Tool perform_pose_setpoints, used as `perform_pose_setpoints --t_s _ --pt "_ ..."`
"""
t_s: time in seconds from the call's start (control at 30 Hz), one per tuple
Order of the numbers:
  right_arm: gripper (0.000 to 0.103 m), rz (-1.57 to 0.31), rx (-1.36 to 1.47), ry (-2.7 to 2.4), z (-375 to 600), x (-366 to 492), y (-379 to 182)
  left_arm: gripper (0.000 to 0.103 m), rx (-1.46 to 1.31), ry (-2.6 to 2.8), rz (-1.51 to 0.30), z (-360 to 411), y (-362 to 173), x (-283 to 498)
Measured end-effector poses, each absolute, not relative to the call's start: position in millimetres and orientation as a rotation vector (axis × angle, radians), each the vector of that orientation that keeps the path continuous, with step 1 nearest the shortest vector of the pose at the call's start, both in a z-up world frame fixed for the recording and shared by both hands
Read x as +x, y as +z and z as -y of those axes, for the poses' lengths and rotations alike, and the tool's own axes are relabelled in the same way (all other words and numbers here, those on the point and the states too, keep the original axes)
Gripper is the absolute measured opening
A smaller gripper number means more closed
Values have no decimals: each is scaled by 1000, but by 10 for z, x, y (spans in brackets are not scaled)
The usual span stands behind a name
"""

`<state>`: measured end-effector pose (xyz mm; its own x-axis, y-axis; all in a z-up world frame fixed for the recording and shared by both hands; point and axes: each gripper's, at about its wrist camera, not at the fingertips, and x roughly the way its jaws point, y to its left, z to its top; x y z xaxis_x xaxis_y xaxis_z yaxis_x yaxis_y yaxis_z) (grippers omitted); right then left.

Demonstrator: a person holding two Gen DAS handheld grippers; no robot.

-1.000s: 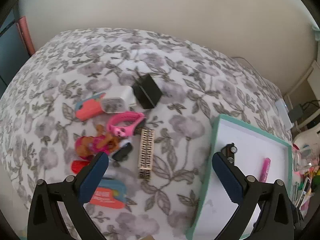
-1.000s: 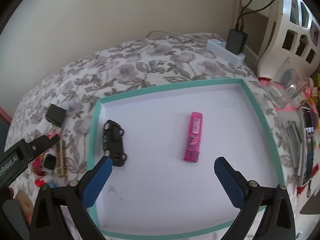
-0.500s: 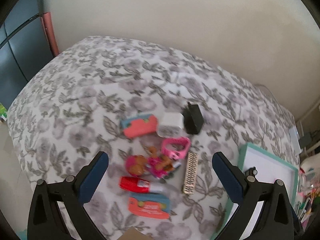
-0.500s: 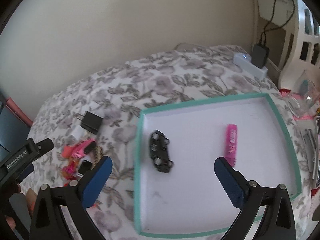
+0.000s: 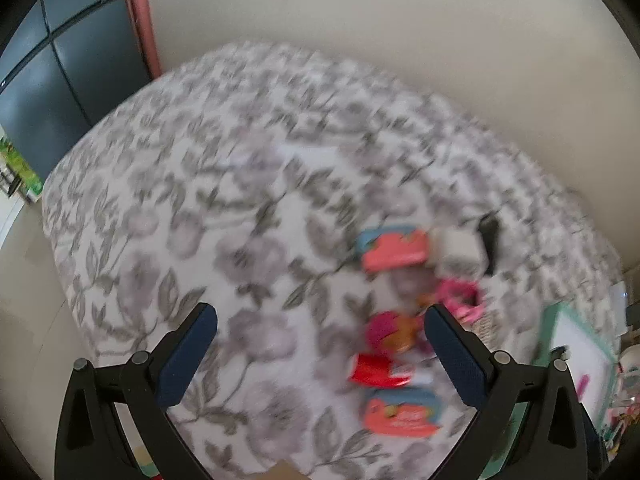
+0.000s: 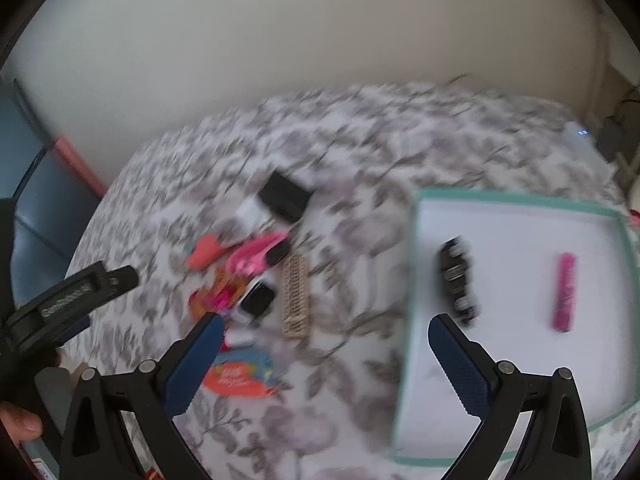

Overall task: Organize rigid objects
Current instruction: 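Move both open tools back toward the pile of toys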

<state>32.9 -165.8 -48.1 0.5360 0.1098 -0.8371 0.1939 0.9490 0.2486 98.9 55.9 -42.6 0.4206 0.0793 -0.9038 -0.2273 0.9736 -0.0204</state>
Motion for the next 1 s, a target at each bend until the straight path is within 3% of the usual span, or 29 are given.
perform_pose_setpoints --t_s 0.37,1.0 --pt "103 -1204 287 49 1102 509 -1021 103 -132 242 -1365 -763 -1106 1013" --pt "103 -1288 92 57 520 713 -1413 103 -284 369 -1381 -1447 -1247 900"
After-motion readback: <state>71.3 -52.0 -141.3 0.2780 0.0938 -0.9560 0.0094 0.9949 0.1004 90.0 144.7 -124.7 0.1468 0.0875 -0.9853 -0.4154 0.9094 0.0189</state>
